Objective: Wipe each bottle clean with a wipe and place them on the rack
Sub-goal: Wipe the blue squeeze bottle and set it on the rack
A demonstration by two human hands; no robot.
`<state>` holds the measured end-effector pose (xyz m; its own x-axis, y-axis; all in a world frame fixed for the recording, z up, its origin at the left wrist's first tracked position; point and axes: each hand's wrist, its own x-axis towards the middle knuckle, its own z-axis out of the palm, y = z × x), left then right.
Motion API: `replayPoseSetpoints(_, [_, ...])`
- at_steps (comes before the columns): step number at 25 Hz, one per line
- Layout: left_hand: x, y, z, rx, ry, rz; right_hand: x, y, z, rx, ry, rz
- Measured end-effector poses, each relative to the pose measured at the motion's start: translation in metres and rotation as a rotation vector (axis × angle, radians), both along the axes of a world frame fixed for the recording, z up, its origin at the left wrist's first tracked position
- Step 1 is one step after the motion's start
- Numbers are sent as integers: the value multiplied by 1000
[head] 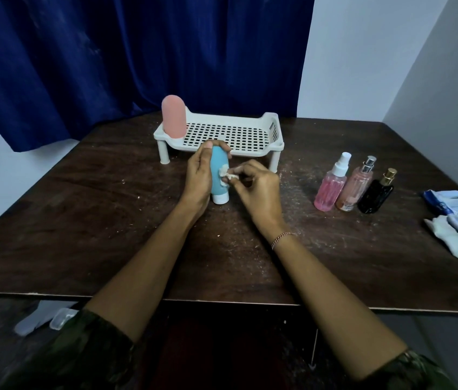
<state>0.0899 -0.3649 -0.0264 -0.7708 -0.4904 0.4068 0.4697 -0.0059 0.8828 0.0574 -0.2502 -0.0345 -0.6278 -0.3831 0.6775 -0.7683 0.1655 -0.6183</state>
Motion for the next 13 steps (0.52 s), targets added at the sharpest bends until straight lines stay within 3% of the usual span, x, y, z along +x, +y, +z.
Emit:
replayPoseSetpoints(4, [1, 0, 0, -11, 3, 11, 1, 5, 1, 88, 21, 84])
replayPoseSetpoints(10, [0, -1, -3, -54, 18, 5, -7, 3, -2, 56, -31, -21])
replayPoseSetpoints(13, [-2, -3, -5, -81, 32, -1, -8, 6, -3, 99, -28, 51])
